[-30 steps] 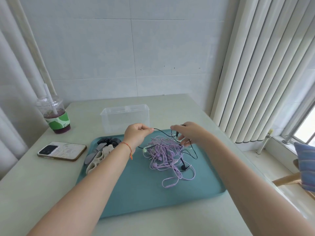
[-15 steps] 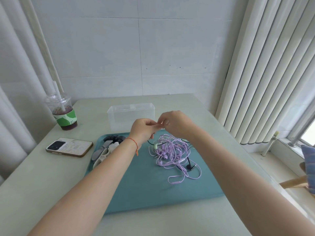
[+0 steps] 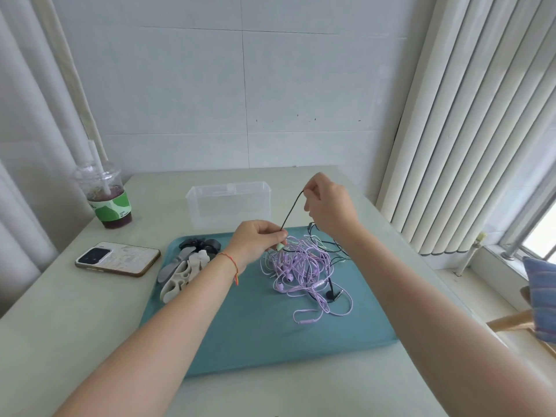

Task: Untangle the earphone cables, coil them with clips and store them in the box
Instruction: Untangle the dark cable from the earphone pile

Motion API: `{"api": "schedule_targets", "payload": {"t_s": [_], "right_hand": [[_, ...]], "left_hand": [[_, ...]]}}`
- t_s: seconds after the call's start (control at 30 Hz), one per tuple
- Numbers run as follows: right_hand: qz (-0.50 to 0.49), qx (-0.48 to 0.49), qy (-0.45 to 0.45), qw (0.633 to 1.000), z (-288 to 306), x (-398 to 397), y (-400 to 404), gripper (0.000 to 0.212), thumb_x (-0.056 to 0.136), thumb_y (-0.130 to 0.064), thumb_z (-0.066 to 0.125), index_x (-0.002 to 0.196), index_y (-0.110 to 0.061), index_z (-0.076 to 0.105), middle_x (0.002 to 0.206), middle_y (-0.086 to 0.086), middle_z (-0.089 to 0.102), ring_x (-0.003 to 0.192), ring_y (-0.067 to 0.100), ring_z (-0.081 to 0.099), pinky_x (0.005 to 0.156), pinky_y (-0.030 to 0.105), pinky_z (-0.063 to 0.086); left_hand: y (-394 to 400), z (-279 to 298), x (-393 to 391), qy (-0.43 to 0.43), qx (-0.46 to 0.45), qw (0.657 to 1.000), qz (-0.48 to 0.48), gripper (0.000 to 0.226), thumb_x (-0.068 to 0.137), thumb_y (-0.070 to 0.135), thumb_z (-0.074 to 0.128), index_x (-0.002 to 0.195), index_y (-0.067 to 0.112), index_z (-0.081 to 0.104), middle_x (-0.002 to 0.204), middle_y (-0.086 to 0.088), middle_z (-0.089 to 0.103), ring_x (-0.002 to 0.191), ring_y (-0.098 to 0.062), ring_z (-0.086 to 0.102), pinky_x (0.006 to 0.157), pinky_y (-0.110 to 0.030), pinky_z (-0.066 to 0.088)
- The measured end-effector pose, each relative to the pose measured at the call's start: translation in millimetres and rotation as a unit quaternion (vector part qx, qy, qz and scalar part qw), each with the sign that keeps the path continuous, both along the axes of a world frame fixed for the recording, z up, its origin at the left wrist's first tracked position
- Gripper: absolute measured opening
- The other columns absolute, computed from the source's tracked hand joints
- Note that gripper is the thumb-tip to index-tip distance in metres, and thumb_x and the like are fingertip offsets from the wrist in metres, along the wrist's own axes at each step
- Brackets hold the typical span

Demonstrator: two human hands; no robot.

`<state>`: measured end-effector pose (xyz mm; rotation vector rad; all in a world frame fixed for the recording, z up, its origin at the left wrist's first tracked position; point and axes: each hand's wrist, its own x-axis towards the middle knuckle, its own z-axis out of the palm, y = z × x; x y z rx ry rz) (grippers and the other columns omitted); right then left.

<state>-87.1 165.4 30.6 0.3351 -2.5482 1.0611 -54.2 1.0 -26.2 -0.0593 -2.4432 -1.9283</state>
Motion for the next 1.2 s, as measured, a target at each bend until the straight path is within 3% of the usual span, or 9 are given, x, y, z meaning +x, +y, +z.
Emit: {"api": "schedule_targets", "payload": {"t_s": [0.2, 0.37, 0.53, 0.73, 0.8, 0.9, 1.0, 1.07, 1.2], "right_hand": [[-0.024, -0.053, 0.015, 0.998, -2, 1, 0, 0.012, 0.094, -0.019, 0.040, 0.096, -0.017, 0.051, 0.074, 0.008, 0.067, 0.069, 0.034, 0.062, 0.060, 0.050, 0.054], [-0.023, 0.047, -0.052, 0.997, -4, -2, 13, 0.030, 0.094, -0.013, 0.036, 0.109, -0.028, 0.057, 0.089, 0.012, 0.069, 0.067, 0.032, 0.062, 0.063, 0.041, 0.056], [0.007, 0.262, -0.051, 0.964, -7, 2, 15, 0.045, 0.094, -0.016, 0.046, 0.138, -0.022, 0.047, 0.139, 0.005, 0.047, 0.126, 0.027, 0.041, 0.100, 0.040, 0.034], [0.086, 0.355, 0.107, 0.925, -2, 25, -2, 0.087, 0.085, -0.003, 0.055, 0.151, -0.040, 0.012, 0.161, -0.008, 0.008, 0.148, 0.023, 0.006, 0.116, 0.049, 0.013], [0.080, 0.419, 0.132, 0.895, -4, 26, -4, 0.086, 0.083, -0.002, 0.057, 0.149, -0.041, 0.018, 0.162, -0.007, -0.002, 0.149, 0.025, -0.004, 0.117, 0.054, 0.005], [0.073, 0.446, 0.140, 0.881, -11, 22, -3, 0.055, 0.085, -0.004, 0.054, 0.132, -0.032, 0.048, 0.158, -0.006, 0.018, 0.148, 0.024, 0.004, 0.115, 0.053, 0.005], [0.066, 0.460, 0.143, 0.874, -15, 16, 0, 0.030, 0.087, -0.007, 0.050, 0.108, -0.024, 0.062, 0.120, -0.008, 0.058, 0.127, 0.021, 0.038, 0.099, 0.038, 0.025], [0.074, 0.456, 0.139, 0.876, -15, 14, 2, 0.026, 0.090, -0.008, 0.049, 0.103, -0.024, 0.064, 0.102, -0.009, 0.060, 0.111, 0.019, 0.044, 0.085, 0.031, 0.028], [0.102, 0.382, 0.090, 0.914, -16, 6, 4, 0.024, 0.093, -0.007, 0.047, 0.106, -0.020, 0.063, 0.102, -0.003, 0.062, 0.105, 0.020, 0.047, 0.078, 0.028, 0.036]], "left_hand": [[7, 2, -3, 0.014, -0.067, 0.998, -0.003, 0.004, 0.083, 0.011, 0.073, 0.085, 0.008, 0.074, 0.077, -0.007, 0.074, 0.056, -0.007, 0.063, 0.064, -0.015, 0.051], [8, 7, -3, 0.020, -0.060, 0.998, 0.016, 0.007, 0.082, 0.010, 0.075, 0.082, 0.004, 0.072, 0.071, -0.003, 0.073, 0.052, -0.006, 0.063, 0.058, -0.013, 0.048], [13, 13, -6, 0.044, -0.069, 0.996, 0.046, 0.008, 0.079, 0.011, 0.077, 0.075, 0.008, 0.072, 0.065, 0.000, 0.071, 0.048, -0.007, 0.059, 0.058, -0.017, 0.050], [22, 16, -8, 0.042, -0.132, 0.990, 0.035, 0.018, 0.076, 0.013, 0.074, 0.060, 0.016, 0.068, 0.056, 0.002, 0.067, 0.055, -0.015, 0.059, 0.069, -0.035, 0.056], [25, 17, -8, 0.039, -0.145, 0.988, 0.038, 0.022, 0.076, 0.011, 0.071, 0.056, 0.019, 0.066, 0.052, 0.006, 0.065, 0.052, -0.012, 0.056, 0.063, -0.031, 0.054], [27, 18, -7, 0.034, -0.153, 0.987, 0.040, 0.034, 0.080, 0.013, 0.069, 0.049, 0.024, 0.060, 0.046, 0.011, 0.059, 0.050, -0.010, 0.051, 0.058, -0.024, 0.045], [25, 15, -8, 0.033, -0.118, 0.991, 0.046, 0.025, 0.080, 0.017, 0.073, 0.058, 0.021, 0.064, 0.052, 0.008, 0.062, 0.054, -0.014, 0.050, 0.064, -0.029, 0.047], [24, 14, -7, 0.037, -0.106, 0.993, 0.038, 0.018, 0.081, 0.021, 0.075, 0.064, 0.019, 0.068, 0.057, 0.005, 0.066, 0.054, -0.012, 0.051, 0.063, -0.027, 0.048], [21, 10, -4, 0.032, -0.060, 0.998, 0.018, 0.008, 0.081, 0.012, 0.075, 0.076, 0.009, 0.070, 0.065, -0.006, 0.070, 0.057, -0.019, 0.054, 0.061, -0.031, 0.050]]}}
